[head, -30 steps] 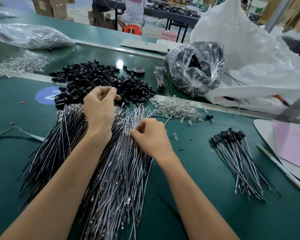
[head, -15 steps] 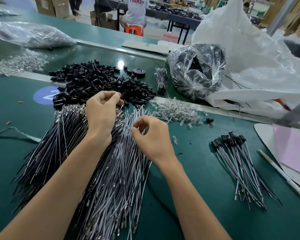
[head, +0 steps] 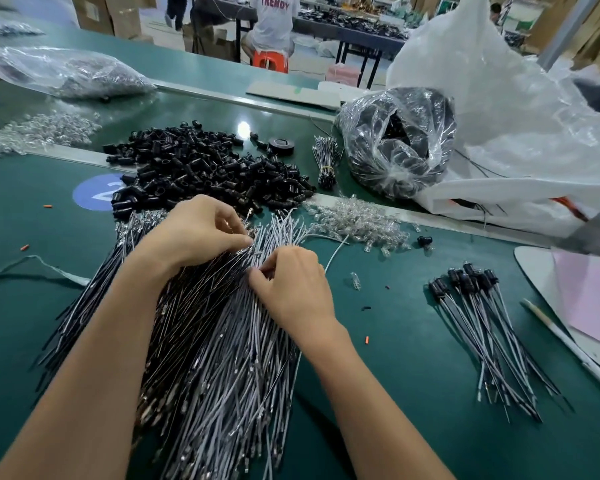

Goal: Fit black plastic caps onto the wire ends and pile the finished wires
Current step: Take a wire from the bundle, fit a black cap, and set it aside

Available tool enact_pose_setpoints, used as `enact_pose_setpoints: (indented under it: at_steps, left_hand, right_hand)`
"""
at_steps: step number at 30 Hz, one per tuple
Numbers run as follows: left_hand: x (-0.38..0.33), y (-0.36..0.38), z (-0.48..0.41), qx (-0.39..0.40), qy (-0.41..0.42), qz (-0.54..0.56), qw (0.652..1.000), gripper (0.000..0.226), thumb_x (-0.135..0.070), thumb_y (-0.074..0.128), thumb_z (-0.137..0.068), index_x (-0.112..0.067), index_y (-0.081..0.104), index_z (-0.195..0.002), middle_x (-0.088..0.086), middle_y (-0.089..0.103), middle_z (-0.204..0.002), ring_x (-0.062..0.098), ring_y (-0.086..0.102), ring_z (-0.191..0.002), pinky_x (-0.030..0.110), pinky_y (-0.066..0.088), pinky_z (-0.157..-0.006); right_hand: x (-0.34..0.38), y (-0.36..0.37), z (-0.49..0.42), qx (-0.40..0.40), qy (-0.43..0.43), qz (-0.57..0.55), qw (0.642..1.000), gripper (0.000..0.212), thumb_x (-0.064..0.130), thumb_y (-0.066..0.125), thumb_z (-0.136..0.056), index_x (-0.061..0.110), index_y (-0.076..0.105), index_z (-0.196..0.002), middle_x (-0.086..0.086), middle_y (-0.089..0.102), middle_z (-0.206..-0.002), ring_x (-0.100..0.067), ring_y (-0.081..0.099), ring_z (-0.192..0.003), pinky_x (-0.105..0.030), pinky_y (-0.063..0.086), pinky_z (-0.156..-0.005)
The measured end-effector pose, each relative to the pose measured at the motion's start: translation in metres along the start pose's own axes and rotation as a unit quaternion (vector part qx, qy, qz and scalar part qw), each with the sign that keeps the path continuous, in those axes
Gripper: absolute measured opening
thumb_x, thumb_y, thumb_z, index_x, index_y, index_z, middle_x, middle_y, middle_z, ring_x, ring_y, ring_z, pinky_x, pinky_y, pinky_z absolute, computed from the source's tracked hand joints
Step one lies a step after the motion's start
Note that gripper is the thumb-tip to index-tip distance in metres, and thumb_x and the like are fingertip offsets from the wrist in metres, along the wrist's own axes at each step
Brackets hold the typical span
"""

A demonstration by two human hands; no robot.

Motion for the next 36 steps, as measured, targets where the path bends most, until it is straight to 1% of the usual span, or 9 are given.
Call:
enact_pose_setpoints:
  at_steps: [3,7,10,12,14,18,25,31,36]
  left_hand:
    - [-0.007,-0.002,0.007,0.045,0.008,-0.103,0.994,0.016,-0.033,0.084,-0.072,-0.025,0.071,-0.068,-0.004,0.069,-0.074,0.01,0.061,-0.071,0.025,0.044,-0.061]
    - [0.001,0.0,0.017,0.093,-0.058,-0.245,0.963,0.036,-0.05,0.09,-0.053,-0.025,0.07,-0.069,-0.007,0.069,-0.077,0.015,0.064,-0.078,0.038,0.056,-0.08]
    - [-0.003,0.005,0.018,0.098,-0.056,-0.267,0.957,0.032,-0.047,0.09,-0.055,-0.025,0.07,-0.067,-0.007,0.068,-0.075,0.014,0.062,-0.077,0.038,0.056,-0.08]
    - [-0.005,0.012,0.016,0.111,-0.038,-0.25,0.961,0.023,-0.038,0.09,-0.063,-0.026,0.07,-0.062,-0.006,0.068,-0.073,0.015,0.063,-0.076,0.037,0.056,-0.079]
    - [-0.005,0.016,0.014,0.12,-0.023,-0.232,0.965,0.022,-0.03,0.087,-0.069,-0.027,0.068,-0.058,-0.005,0.067,-0.071,0.014,0.063,-0.075,0.032,0.053,-0.074]
    - [-0.001,0.013,0.011,0.097,-0.01,-0.208,0.973,0.019,-0.029,0.082,-0.076,-0.025,0.071,-0.061,-0.003,0.069,-0.072,0.012,0.061,-0.074,0.028,0.051,-0.071]
    - [-0.006,0.012,0.007,0.056,-0.017,-0.221,0.973,0.021,-0.037,0.085,-0.071,-0.029,0.069,-0.062,-0.006,0.068,-0.074,0.017,0.064,-0.078,0.04,0.056,-0.082]
    - [-0.01,0.01,0.006,0.044,0.011,-0.153,0.987,0.02,-0.024,0.083,-0.074,-0.024,0.071,-0.058,-0.009,0.067,-0.061,0.009,0.063,-0.067,0.029,0.053,-0.067]
    - [-0.027,-0.003,0.008,0.011,0.043,0.071,0.996,0.015,-0.011,0.083,-0.073,-0.02,0.073,-0.08,-0.004,0.072,-0.063,0.003,0.065,-0.052,0.014,0.049,-0.05]
  right_hand:
    - [0.005,0.0,0.001,-0.005,-0.01,0.029,1.0,0.032,0.036,0.055,-0.095,0.008,0.057,-0.081,-0.01,0.056,-0.096,-0.033,0.056,-0.086,-0.037,0.044,-0.071]
    - [0.005,0.0,0.001,0.004,-0.005,0.047,0.999,0.044,0.029,0.052,-0.096,0.013,0.032,-0.061,-0.007,0.042,-0.076,-0.029,0.042,-0.068,-0.033,0.031,-0.057]
    - [-0.005,0.0,-0.002,0.015,0.018,-0.021,1.0,0.037,0.018,0.052,-0.088,0.005,0.041,-0.055,-0.012,0.043,-0.058,-0.029,0.041,-0.056,-0.034,0.031,-0.048]
    - [-0.016,-0.002,-0.004,0.01,0.046,-0.108,0.993,0.03,0.015,0.056,-0.085,-0.002,0.06,-0.061,-0.022,0.058,-0.061,-0.027,0.048,-0.055,-0.039,0.043,-0.052]
    - [-0.028,-0.006,-0.005,0.005,0.078,-0.189,0.979,0.022,0.02,0.063,-0.086,0.003,0.068,-0.071,-0.011,0.067,-0.067,-0.013,0.051,-0.057,-0.03,0.046,-0.055]
    - [-0.043,-0.001,-0.002,0.031,0.128,-0.344,0.93,0.013,0.024,0.069,-0.087,0.017,0.067,-0.075,0.0,0.069,-0.076,-0.008,0.055,-0.063,-0.023,0.047,-0.063]
    - [-0.038,-0.024,-0.001,-0.002,0.101,-0.506,0.857,0.004,0.006,0.063,-0.092,0.006,0.065,-0.094,-0.002,0.069,-0.07,-0.007,0.059,-0.057,-0.019,0.049,-0.056]
    - [-0.036,-0.055,0.002,-0.022,0.031,-0.538,0.842,0.015,0.0,0.061,-0.092,0.008,0.067,-0.102,-0.002,0.069,-0.079,-0.008,0.061,-0.068,-0.018,0.051,-0.064]
    - [-0.046,-0.08,0.007,-0.035,0.009,-0.522,0.852,0.012,-0.002,0.067,-0.087,0.009,0.071,-0.089,0.002,0.069,-0.071,-0.01,0.062,-0.064,-0.019,0.052,-0.062]
Point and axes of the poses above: each hand's wrist, its own z-axis away from the middle knuckle, its own y-axis out of the palm, x = y × z, the point moved 10 cm from there along -z, towards the middle knuckle
